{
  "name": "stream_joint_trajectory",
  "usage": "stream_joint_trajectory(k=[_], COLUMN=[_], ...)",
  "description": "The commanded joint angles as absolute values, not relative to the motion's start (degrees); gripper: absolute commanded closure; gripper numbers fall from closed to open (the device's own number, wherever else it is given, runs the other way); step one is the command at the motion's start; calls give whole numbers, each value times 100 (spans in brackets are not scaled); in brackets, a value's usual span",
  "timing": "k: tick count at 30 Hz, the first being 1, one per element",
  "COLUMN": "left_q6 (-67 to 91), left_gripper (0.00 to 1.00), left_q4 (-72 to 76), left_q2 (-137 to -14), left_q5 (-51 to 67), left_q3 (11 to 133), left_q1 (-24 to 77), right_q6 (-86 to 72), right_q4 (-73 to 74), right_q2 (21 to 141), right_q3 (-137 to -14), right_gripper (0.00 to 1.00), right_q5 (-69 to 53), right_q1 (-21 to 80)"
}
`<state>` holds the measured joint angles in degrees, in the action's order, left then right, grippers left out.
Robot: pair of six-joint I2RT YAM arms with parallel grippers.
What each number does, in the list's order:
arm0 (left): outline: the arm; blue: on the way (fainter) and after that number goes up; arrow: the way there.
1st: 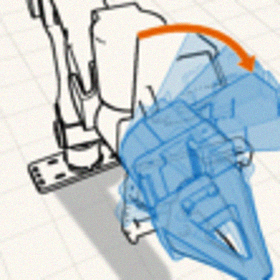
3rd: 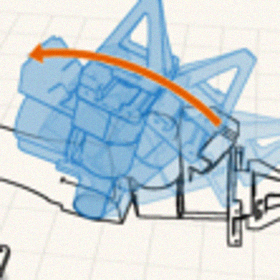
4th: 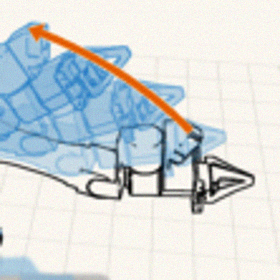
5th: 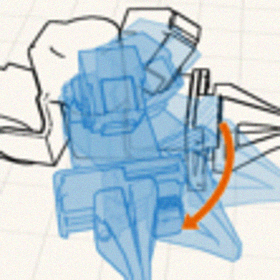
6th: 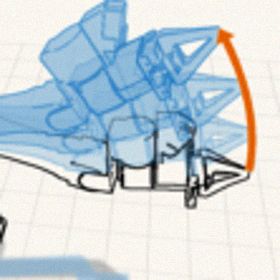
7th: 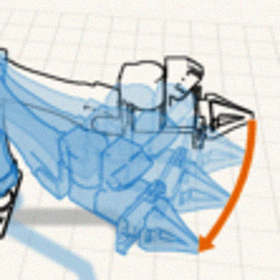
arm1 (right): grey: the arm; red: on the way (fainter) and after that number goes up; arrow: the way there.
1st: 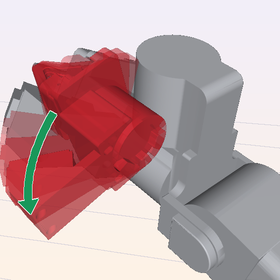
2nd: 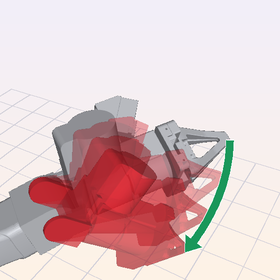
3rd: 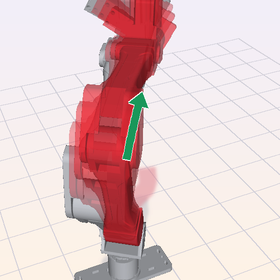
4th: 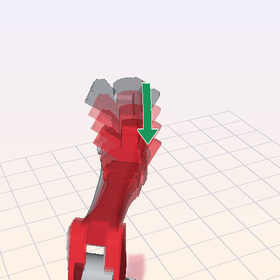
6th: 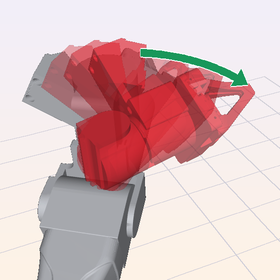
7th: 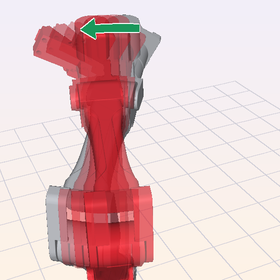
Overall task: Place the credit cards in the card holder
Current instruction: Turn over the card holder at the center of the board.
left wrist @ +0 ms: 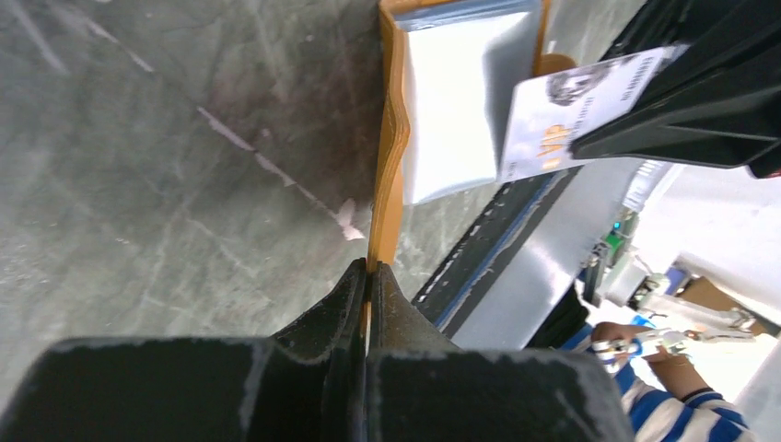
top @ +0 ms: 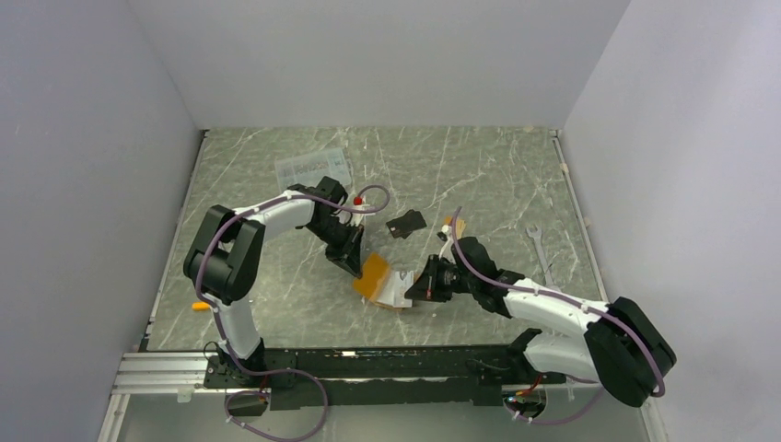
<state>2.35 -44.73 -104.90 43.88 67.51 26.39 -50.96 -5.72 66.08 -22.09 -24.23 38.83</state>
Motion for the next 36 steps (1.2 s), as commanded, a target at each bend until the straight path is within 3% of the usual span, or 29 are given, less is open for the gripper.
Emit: stream_joint_trajectory(k=[1,11,36], left_q6=[-267,-268,-220], left_gripper=[94,96,89], left_q4=[-4652,-4570,-4275], left_q2=[-10551,-10485,-10565], left_q5=[3866,3716,3897], left_q3=[6891,6986,6964], left_q1=[2602,2646,2807], right_q6=[-5050,-5185,-5118], right_q4=[-561,-339,-1632], right_q2=[6166,5417,7239], right_q3=[-1991,-1514,-2449], right_gripper=[100,100,100], right_q5=[-2277,-2386,-3041], right_q1=[3878,3801,3949])
